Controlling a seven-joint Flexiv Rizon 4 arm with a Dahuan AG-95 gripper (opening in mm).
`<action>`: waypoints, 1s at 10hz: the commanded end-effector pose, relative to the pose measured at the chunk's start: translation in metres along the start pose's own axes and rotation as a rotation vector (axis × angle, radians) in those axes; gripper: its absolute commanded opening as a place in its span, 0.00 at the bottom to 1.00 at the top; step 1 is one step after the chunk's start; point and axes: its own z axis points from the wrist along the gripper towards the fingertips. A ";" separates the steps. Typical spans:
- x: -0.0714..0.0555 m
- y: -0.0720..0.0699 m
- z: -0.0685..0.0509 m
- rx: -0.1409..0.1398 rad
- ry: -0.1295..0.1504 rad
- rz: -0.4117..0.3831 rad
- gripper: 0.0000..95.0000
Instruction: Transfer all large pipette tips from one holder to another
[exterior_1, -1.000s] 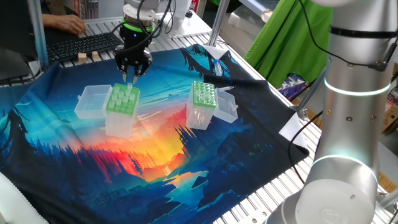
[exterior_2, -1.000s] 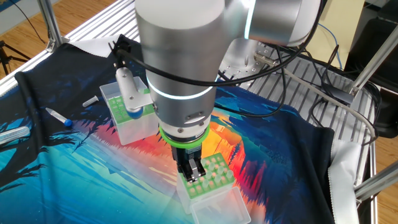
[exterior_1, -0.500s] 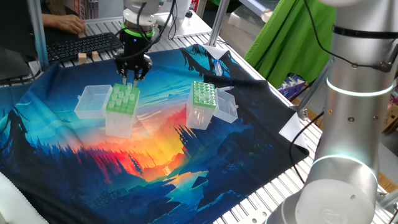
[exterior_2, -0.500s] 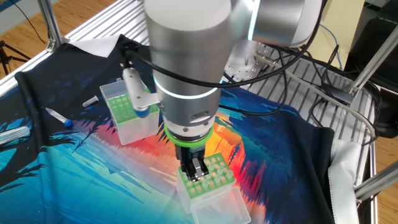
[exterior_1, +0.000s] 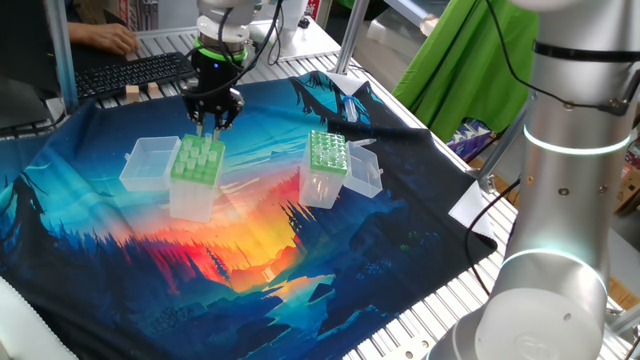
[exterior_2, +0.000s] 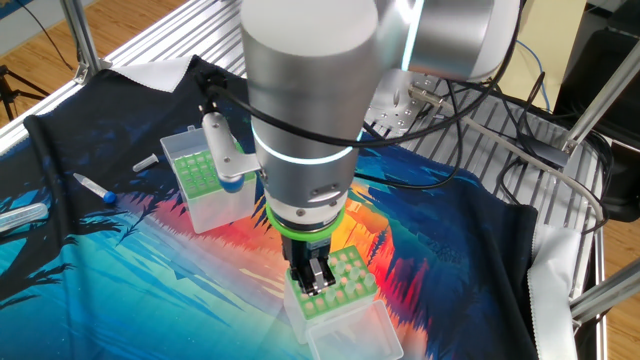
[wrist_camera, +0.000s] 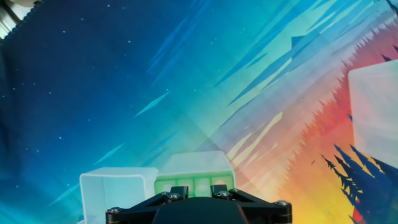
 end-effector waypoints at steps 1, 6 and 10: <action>0.000 -0.002 0.000 0.001 -0.007 0.003 0.20; -0.001 -0.003 0.004 0.004 -0.039 0.007 0.20; -0.002 -0.003 0.005 0.013 -0.068 -0.002 0.00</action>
